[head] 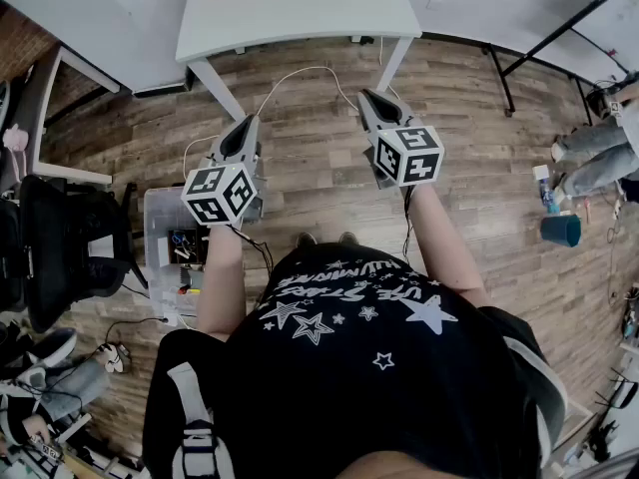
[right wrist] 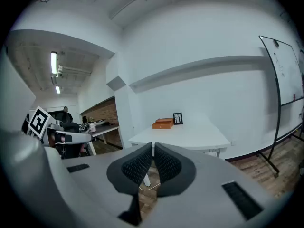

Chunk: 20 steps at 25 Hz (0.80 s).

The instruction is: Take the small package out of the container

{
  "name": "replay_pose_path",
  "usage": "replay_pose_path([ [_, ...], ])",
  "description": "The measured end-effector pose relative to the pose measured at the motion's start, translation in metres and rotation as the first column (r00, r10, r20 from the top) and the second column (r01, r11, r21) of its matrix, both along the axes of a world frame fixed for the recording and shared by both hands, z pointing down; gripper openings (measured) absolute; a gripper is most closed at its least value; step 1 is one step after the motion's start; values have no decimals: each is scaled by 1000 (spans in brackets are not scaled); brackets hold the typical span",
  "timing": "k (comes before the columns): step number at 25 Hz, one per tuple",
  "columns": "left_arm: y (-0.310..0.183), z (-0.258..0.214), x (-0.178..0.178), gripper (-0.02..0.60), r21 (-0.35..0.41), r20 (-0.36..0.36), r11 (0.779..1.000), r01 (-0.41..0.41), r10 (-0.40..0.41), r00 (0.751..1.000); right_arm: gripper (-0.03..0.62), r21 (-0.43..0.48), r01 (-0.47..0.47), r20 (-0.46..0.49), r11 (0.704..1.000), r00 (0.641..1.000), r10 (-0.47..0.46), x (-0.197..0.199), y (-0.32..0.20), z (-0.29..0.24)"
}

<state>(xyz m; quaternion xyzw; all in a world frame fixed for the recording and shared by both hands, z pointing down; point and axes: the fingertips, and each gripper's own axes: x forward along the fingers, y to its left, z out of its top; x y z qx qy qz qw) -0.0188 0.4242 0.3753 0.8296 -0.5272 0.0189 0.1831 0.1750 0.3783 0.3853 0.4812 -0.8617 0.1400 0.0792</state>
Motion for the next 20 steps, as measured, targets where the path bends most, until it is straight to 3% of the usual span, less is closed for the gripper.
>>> replay_pose_path([
  [20, 15, 32, -40, 19, -50, -19, 996, -70, 70, 997, 52, -32, -41, -9, 999, 999, 41, -43, 18, 22],
])
